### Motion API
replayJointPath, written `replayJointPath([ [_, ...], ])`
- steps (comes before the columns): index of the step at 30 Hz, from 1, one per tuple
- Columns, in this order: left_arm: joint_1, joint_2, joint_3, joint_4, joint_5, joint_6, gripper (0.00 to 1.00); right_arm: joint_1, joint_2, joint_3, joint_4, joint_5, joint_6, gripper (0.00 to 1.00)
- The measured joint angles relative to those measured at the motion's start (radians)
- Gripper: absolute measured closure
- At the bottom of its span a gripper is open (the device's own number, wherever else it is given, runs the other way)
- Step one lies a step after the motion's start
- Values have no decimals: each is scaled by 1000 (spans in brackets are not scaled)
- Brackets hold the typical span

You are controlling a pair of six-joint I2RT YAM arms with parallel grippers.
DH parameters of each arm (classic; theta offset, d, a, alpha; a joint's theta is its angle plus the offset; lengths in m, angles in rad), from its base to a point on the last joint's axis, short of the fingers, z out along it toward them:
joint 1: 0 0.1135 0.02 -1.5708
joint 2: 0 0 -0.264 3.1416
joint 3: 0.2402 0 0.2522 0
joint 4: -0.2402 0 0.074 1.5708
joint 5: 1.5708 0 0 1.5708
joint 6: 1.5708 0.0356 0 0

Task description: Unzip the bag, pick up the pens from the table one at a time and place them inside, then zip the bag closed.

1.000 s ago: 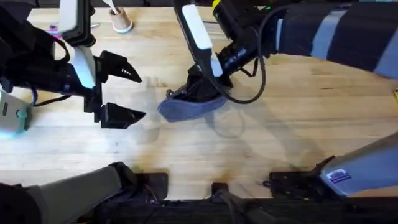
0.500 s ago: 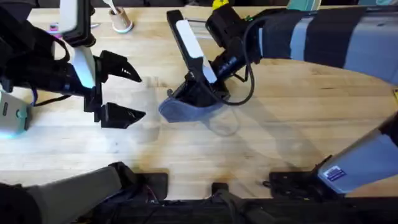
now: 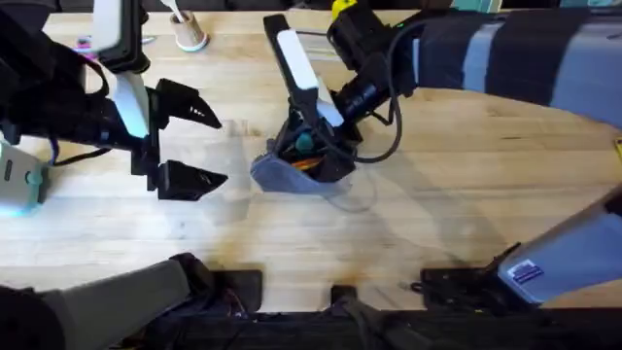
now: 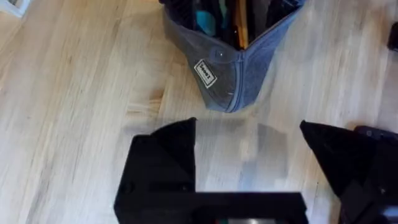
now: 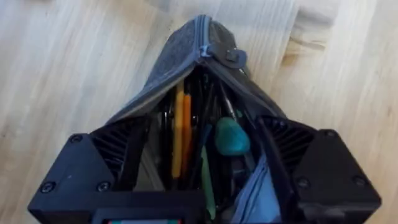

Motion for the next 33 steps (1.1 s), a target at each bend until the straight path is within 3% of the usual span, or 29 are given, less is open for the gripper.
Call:
replayJointPath([
  [8,0,0,0,0,0,0,8,0,-137,0,7,-5,182,9],
  [15,0,0,0,0,0,0,7,0,-235,5,47,-129,479,9],
  [24,0,0,0,3,0,0,7,0,-194,6,36,-293,935,9],
  [30,0,0,0,-20,3,1,7,-1,-156,7,117,-304,1118,9],
  [33,0,0,0,-19,1,22,7,1,-156,8,111,-248,1192,9],
])
